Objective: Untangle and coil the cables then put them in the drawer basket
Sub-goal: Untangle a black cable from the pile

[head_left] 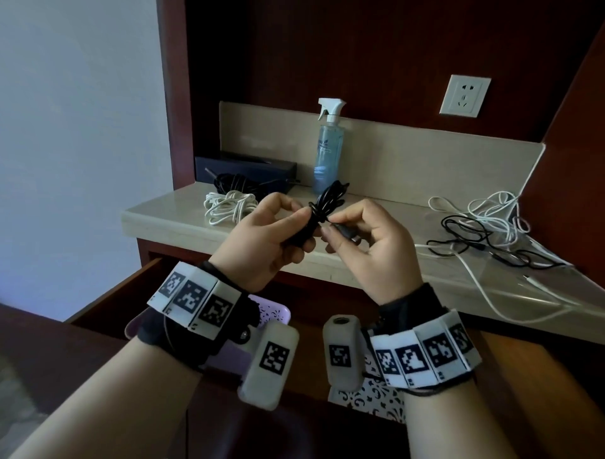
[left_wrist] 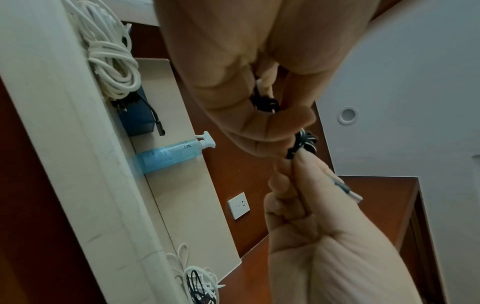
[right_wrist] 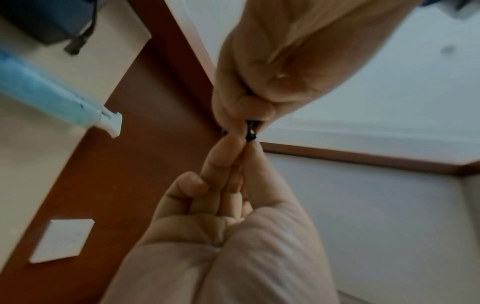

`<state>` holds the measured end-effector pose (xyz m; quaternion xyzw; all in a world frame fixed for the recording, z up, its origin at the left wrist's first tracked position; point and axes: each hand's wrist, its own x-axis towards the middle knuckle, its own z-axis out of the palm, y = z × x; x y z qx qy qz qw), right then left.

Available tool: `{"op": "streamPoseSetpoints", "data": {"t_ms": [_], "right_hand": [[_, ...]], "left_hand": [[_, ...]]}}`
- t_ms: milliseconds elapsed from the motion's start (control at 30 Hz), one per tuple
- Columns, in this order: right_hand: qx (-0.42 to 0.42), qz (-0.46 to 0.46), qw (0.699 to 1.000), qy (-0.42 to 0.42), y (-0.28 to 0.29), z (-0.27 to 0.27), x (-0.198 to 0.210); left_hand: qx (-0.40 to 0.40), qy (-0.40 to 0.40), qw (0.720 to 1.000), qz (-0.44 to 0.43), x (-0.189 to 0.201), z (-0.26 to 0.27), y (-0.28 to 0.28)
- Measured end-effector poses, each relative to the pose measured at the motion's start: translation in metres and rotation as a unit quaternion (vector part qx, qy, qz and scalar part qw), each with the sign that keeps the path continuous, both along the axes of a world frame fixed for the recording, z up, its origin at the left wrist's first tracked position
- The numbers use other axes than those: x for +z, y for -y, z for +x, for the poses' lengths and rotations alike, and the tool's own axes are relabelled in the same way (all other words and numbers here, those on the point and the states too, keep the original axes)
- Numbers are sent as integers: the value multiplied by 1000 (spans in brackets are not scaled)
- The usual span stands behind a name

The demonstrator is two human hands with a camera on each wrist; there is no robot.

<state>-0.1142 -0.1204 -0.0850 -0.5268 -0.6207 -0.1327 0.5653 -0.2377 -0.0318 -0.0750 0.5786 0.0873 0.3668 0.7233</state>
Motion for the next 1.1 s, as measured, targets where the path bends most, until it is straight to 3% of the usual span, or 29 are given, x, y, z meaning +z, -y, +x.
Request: {"op": "streamPoseSetpoints", "data": {"t_ms": [200,367,533,667,800,900,1000,1100], "right_hand": [[79,-18,991,-104,7,-4,6],[21,49,993,-104,11,-9,9],[36,63,982,-175,19,-11,9],[36,78,984,-157,17,-14,5],[0,48,993,-107,17,-16,2],[24,20,995,-92,22,-14,5],[44,-13,992,-121,28,-7,11],[3,5,996,-93,28,-1,12]], "left_hand": [[11,-12,997,70,-1,-5,2],[-22,-15,993,116,2,-3,12],[-25,-14,991,131,2,-5,18],[-24,-4,997,73,1,-1,20],[-89,28,995,-45,-1,0,19],[-104,32,989,-102,-1,-1,15],[-115,22,986,-117,1,-3,12],[-125,-11,988,-88,1,-5,12]]}}
